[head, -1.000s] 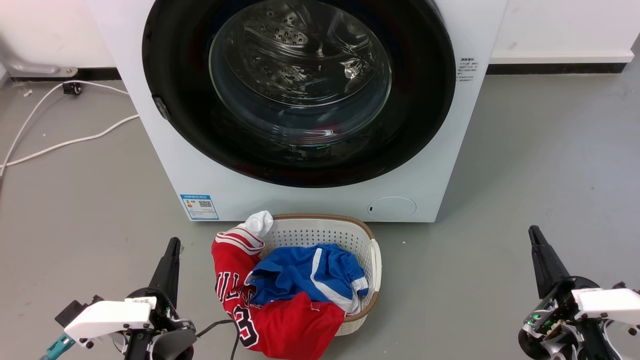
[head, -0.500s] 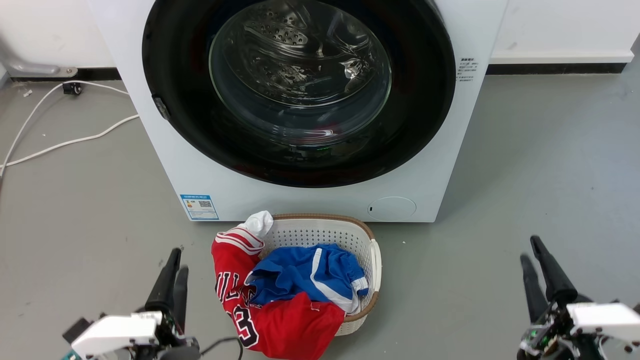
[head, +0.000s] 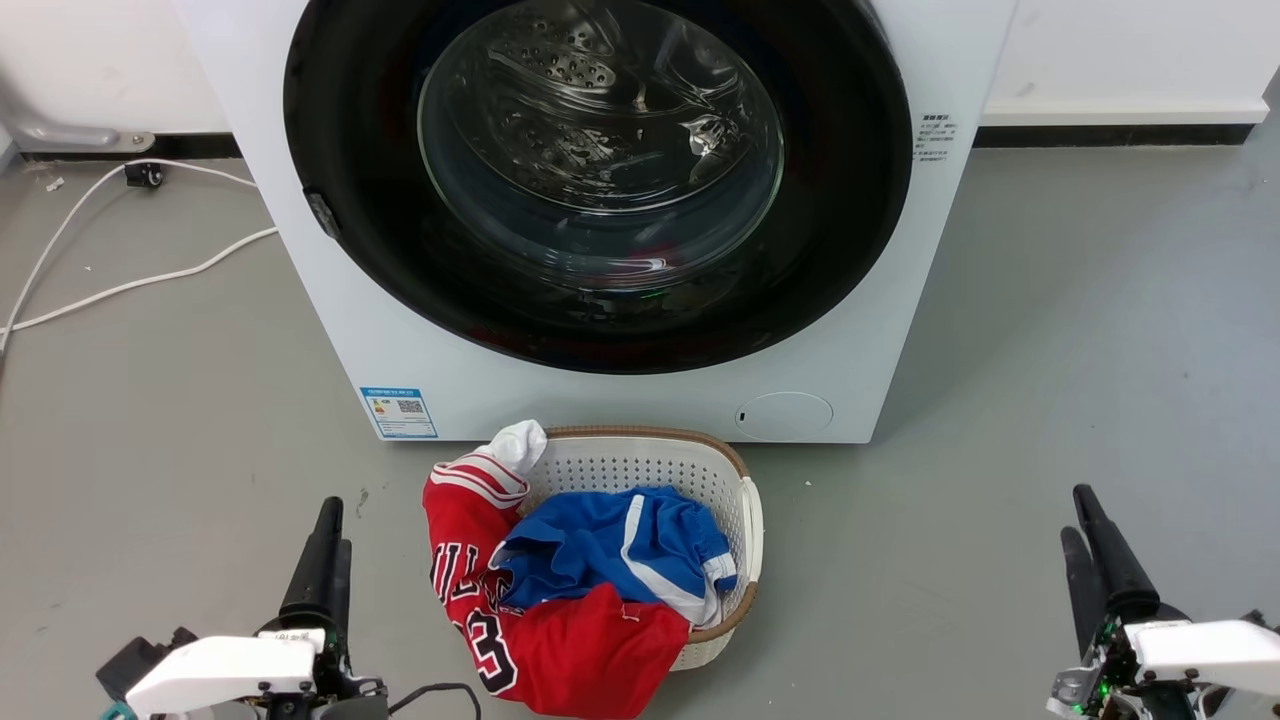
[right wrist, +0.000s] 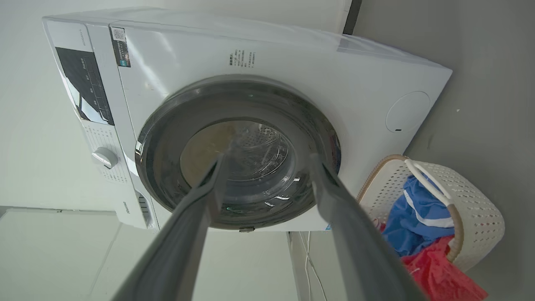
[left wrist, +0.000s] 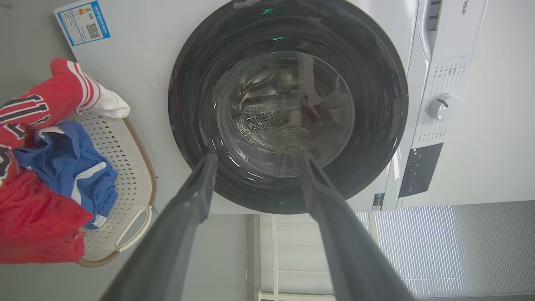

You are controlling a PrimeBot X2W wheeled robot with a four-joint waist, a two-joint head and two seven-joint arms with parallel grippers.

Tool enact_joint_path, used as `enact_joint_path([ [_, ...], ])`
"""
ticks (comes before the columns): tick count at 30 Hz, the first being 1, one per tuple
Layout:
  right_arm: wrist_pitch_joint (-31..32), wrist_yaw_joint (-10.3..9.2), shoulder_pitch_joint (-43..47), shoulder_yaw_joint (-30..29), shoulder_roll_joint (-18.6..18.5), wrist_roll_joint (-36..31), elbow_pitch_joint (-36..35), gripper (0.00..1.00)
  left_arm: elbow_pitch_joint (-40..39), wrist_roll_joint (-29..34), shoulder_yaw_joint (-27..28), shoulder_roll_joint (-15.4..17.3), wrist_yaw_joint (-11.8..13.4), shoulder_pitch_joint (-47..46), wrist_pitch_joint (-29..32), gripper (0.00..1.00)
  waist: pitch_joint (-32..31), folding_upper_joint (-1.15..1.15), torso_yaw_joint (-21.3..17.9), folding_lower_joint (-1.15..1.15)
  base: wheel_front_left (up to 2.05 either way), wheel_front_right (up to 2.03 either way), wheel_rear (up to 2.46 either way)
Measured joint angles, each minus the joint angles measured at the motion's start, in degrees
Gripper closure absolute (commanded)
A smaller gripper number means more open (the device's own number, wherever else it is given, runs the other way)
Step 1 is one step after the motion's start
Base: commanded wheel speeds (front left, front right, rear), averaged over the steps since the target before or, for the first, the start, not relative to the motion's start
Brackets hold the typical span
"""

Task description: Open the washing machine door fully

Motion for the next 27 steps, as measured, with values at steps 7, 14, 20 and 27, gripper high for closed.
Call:
enact_joint_path([
  [7,-1.6,0.00,0.3,0.6,0.0,-10.2,-3.9,0.00,-3.7,8.3,-1.0,0.0,2.1,0.4,-1.8,0.00,0.1,0.00,0.0,0.00,0.00,0.00,0.00],
  [14,-3.4,0.00,1.4,2.0,0.0,-21.2,-7.5,0.00,-6.5,18.7,-3.1,0.0,5.1,1.2,-3.3,0.00,0.1,0.00,0.1,0.00,0.00,0.00,0.00],
  [20,-4.6,0.00,1.7,3.2,0.0,-30.2,-10.2,0.00,-8.1,26.9,-5.1,0.0,7.3,1.3,-4.7,0.00,0.2,0.00,0.2,0.00,0.00,0.00,0.00],
  [27,-6.1,0.00,2.5,4.3,0.0,-38.4,-11.9,0.00,-9.8,34.7,-6.7,0.0,8.9,1.9,-6.1,0.00,0.2,0.00,0.1,0.00,0.00,0.00,0.00],
])
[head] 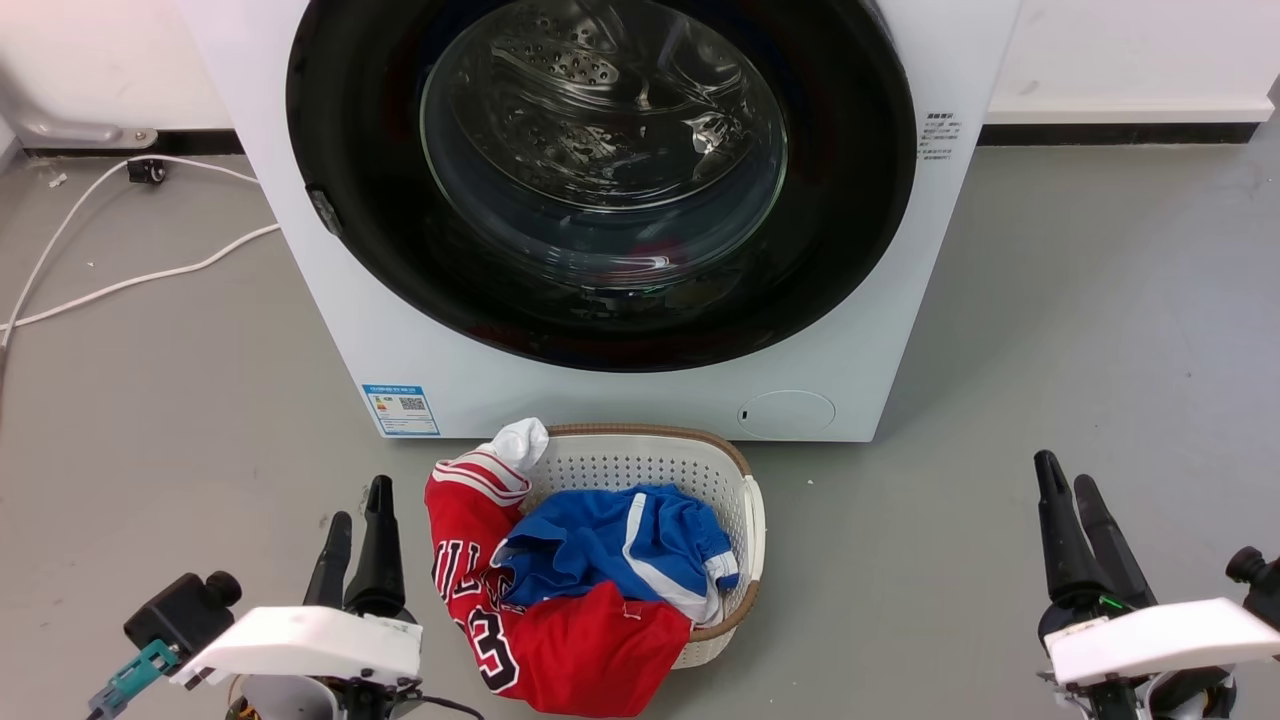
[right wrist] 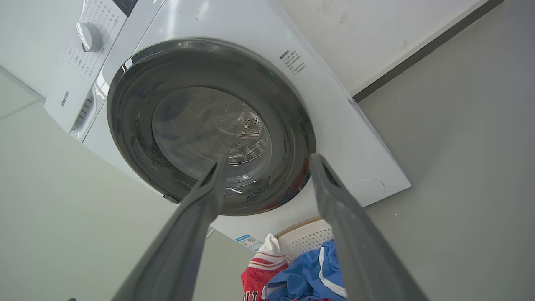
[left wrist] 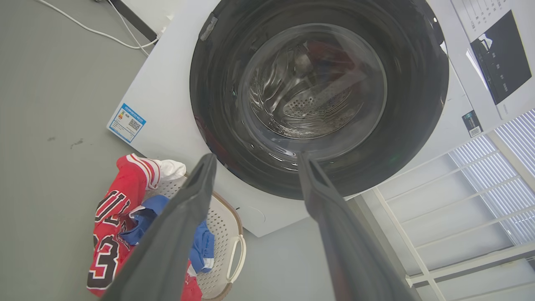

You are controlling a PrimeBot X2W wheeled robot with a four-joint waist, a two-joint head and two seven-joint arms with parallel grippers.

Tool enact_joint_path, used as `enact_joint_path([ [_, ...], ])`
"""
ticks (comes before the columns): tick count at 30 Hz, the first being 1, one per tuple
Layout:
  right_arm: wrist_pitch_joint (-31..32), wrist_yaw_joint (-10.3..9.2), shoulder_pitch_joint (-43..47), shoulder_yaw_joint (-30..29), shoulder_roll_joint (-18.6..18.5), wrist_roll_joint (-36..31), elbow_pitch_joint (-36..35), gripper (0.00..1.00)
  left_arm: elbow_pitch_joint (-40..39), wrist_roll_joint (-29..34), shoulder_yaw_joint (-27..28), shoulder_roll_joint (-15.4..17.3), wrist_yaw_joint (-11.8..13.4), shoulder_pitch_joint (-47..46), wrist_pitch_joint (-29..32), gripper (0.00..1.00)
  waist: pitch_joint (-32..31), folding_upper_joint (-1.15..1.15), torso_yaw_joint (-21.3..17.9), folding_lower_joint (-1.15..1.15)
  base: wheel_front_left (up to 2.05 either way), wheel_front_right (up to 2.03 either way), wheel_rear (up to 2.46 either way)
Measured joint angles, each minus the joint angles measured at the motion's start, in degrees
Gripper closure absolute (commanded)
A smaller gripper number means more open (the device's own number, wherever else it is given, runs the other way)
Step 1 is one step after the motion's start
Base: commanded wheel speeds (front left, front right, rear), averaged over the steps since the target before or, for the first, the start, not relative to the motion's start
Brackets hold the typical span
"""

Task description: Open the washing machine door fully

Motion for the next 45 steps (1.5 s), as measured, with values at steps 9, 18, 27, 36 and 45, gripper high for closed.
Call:
enact_joint_path([
  [9,-1.8,0.00,1.0,0.4,0.0,-8.3,-1.0,0.00,-1.7,8.1,-2.2,0.4,1.5,0.5,-1.7,0.00,0.1,0.00,0.0,0.00,0.00,0.00,0.00],
  [18,-3.2,0.00,1.7,0.6,0.0,-15.4,-2.3,0.00,-3.1,14.3,-4.5,1.0,2.3,0.9,-3.2,0.00,0.1,0.00,0.1,0.00,0.00,0.00,0.00],
  [27,-4.8,0.00,2.4,-0.1,0.0,-22.0,-4.1,0.00,-4.1,20.3,-5.7,1.6,3.3,1.7,-4.7,0.00,0.1,0.00,0.1,0.00,0.00,0.00,0.00],
  [36,-6.0,0.01,3.4,0.0,0.0,-26.8,-5.3,0.00,-4.8,25.5,-7.1,1.8,3.8,2.1,-6.0,0.00,0.1,0.00,0.2,0.00,0.00,0.00,0.00],
  [45,-7.3,0.01,3.9,0.1,0.0,-31.3,-6.1,0.00,-4.8,30.2,-7.4,1.7,3.8,2.9,-7.2,0.00,0.1,0.00,0.1,0.00,0.00,0.00,0.00],
])
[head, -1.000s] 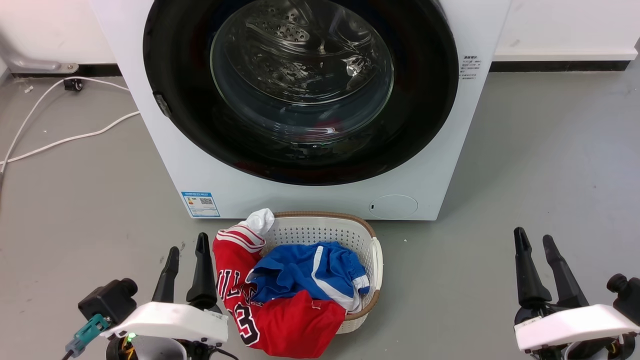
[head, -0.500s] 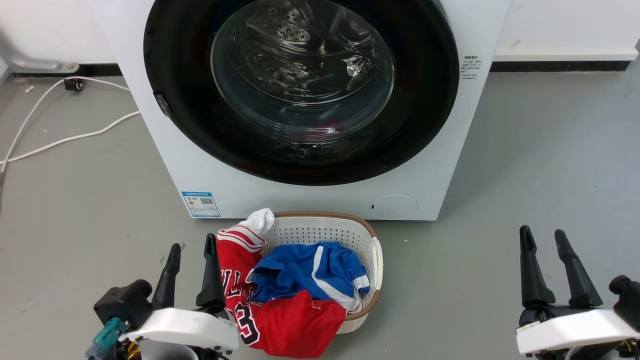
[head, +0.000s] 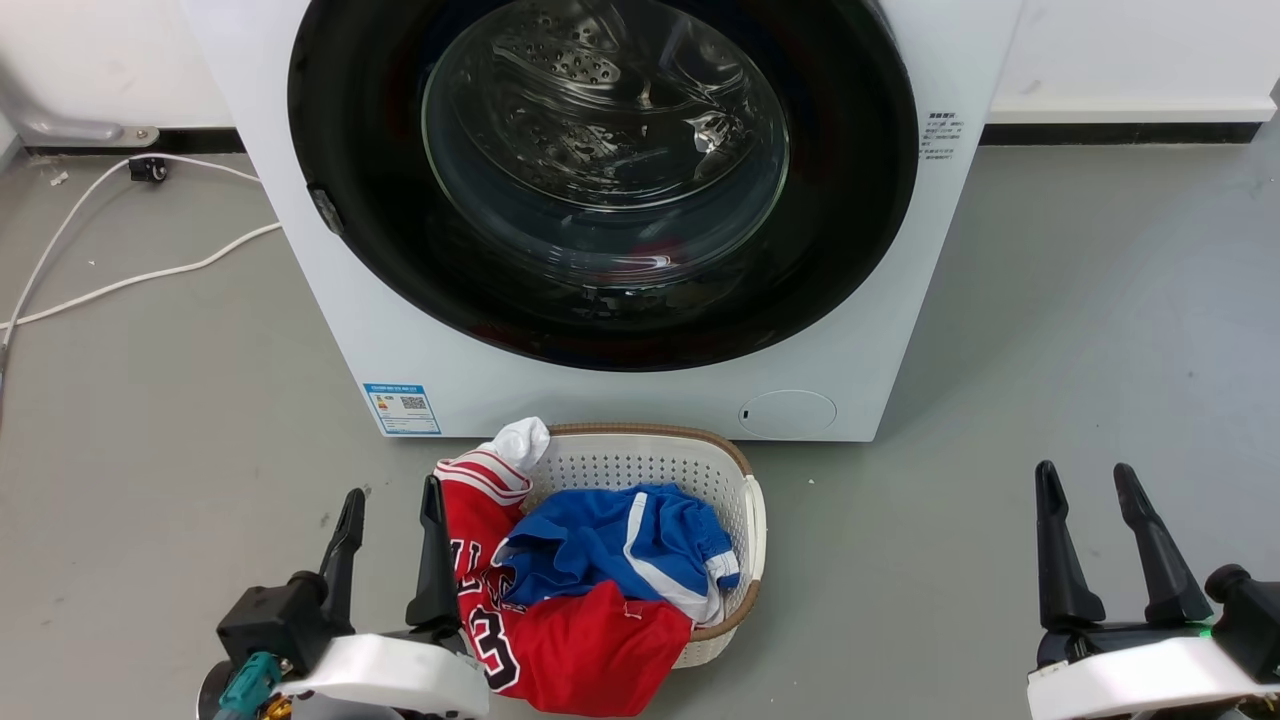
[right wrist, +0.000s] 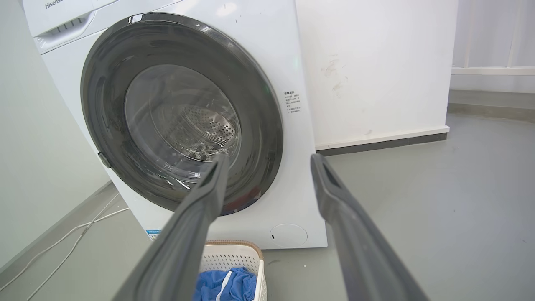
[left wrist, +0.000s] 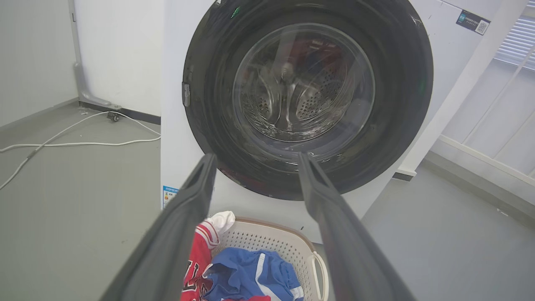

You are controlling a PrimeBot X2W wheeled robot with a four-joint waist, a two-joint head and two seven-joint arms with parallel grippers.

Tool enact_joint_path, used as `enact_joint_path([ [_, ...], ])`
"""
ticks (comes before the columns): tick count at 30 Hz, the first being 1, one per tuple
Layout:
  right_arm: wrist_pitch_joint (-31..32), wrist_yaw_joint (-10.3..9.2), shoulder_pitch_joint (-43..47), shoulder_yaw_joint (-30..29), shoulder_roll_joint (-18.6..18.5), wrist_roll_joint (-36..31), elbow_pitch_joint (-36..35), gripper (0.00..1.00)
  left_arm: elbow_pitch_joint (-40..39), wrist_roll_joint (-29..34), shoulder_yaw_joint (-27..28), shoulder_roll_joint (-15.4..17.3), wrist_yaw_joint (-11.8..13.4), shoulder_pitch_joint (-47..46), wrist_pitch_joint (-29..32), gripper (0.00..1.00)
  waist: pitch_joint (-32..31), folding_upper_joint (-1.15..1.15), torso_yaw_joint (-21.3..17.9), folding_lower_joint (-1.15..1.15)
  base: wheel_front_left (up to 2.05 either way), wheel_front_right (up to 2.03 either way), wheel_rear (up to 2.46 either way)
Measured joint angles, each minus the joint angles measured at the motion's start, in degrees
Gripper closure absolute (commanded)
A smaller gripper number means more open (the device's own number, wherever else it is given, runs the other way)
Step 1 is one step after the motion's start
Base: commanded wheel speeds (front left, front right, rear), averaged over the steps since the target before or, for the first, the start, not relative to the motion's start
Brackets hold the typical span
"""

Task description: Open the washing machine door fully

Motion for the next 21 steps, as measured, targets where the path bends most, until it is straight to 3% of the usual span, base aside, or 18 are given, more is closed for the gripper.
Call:
enact_joint_path([
  [21,-2.6,0.09,1.5,0.5,0.0,-7.4,-2.2,0.00,-0.5,8.9,0.0,-1.1,-0.7,1.3,-2.5,0.00,0.0,0.00,-0.1,0.00,0.00,0.00,0.00],
])
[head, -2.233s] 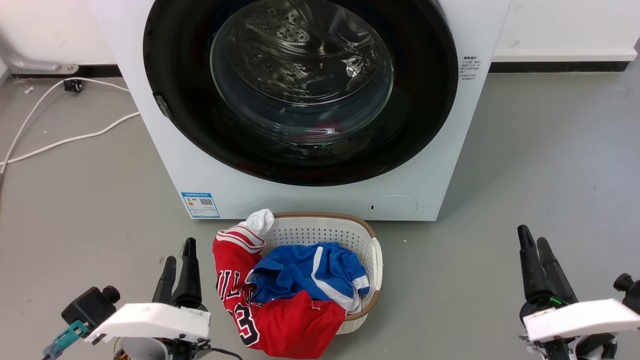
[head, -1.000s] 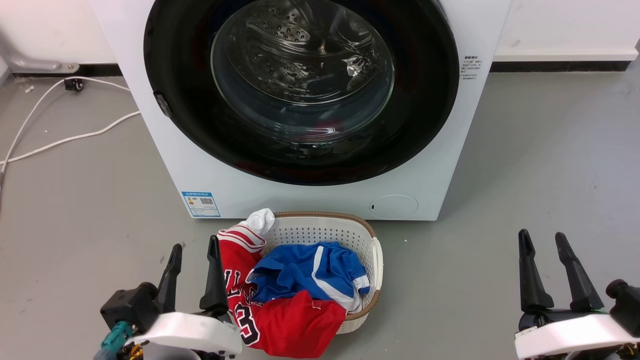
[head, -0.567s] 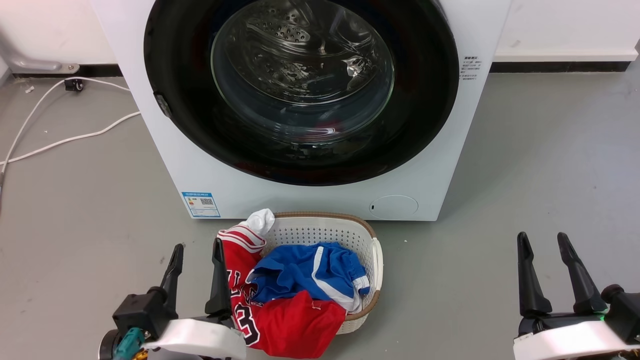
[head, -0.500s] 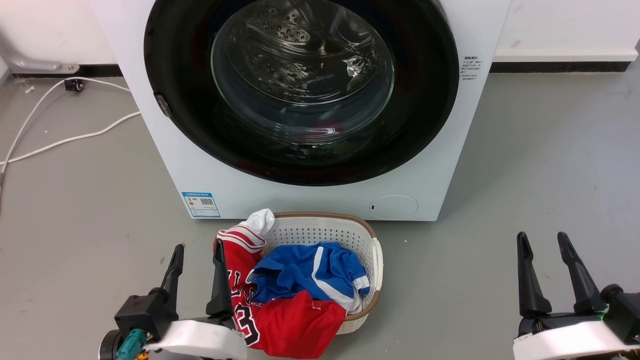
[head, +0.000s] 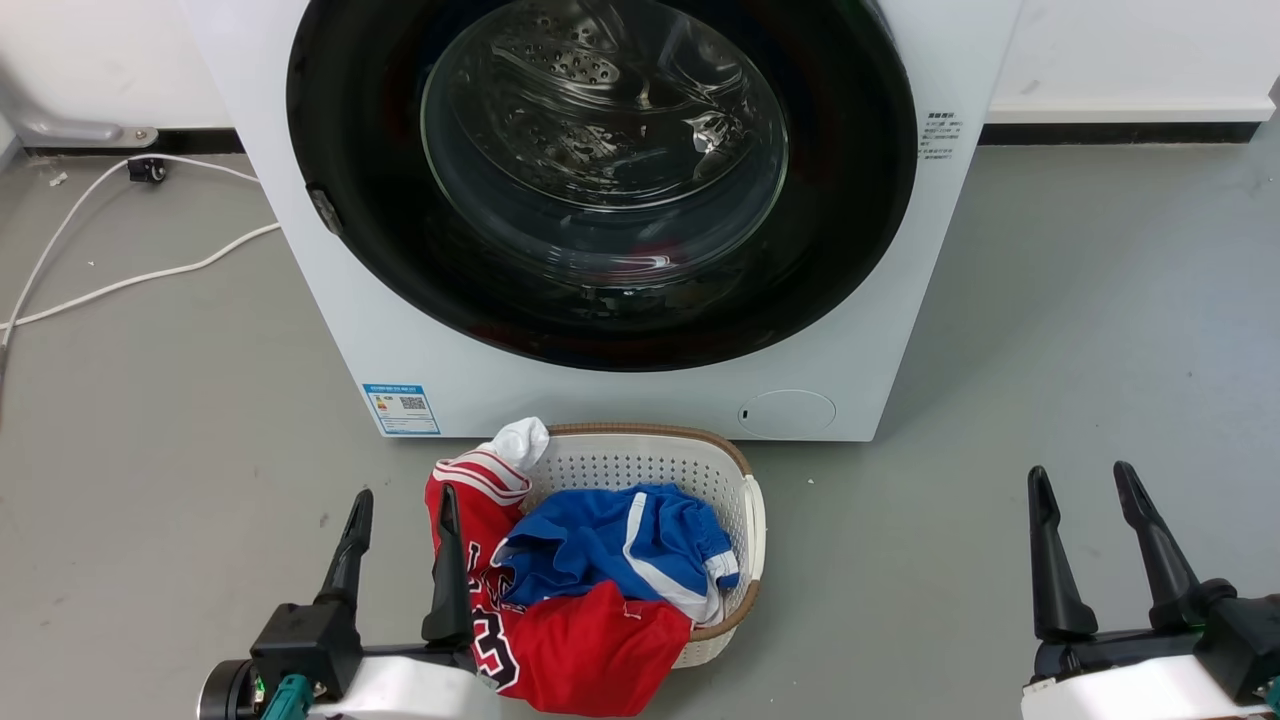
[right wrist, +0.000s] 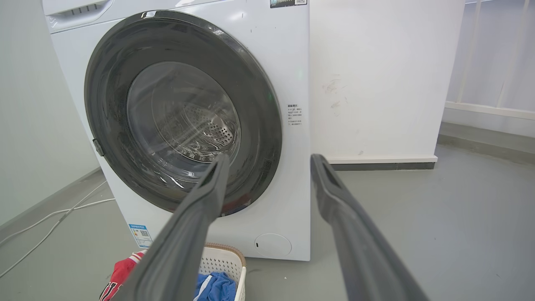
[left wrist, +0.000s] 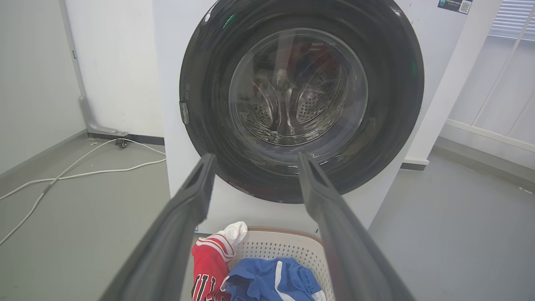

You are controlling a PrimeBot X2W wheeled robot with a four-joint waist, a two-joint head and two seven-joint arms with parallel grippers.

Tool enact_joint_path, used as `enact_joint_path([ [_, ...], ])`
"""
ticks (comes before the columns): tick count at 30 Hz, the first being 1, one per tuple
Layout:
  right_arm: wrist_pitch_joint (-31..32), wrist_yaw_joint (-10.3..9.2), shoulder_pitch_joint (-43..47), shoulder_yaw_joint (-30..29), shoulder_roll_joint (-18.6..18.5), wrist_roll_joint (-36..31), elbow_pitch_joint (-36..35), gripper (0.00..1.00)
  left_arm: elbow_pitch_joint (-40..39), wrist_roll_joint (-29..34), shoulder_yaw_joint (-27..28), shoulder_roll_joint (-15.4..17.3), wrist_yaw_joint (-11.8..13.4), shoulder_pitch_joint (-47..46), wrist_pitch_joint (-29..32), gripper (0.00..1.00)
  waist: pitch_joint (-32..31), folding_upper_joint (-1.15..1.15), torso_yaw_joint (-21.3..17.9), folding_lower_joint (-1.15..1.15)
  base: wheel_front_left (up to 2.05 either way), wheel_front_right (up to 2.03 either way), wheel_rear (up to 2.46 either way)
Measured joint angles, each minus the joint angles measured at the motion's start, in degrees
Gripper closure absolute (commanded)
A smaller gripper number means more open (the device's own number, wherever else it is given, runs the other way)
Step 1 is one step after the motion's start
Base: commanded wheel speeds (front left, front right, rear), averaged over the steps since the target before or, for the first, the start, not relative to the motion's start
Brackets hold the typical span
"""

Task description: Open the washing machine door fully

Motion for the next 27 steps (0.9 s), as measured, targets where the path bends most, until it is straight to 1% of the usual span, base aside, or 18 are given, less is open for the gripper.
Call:
enact_joint_path([
  [15,-1.5,0.00,0.7,0.4,0.0,-3.5,-1.0,0.00,0.6,4.3,0.4,-0.4,-0.9,1.0,-1.5,0.00,0.3,0.00,0.1,0.00,0.00,0.00,0.00],
  [21,-2.1,0.00,1.4,0.5,0.0,-3.8,-0.9,0.00,0.4,5.5,-0.1,-0.4,-0.4,1.1,-2.0,0.00,0.5,0.00,0.1,0.00,0.00,0.00,0.00],
  [27,-2.1,0.00,1.4,0.3,0.0,-1.8,0.3,0.00,0.6,5.3,-0.2,-0.4,-0.3,1.1,-2.0,0.00,0.6,0.00,0.1,0.00,0.00,0.00,0.00],
])
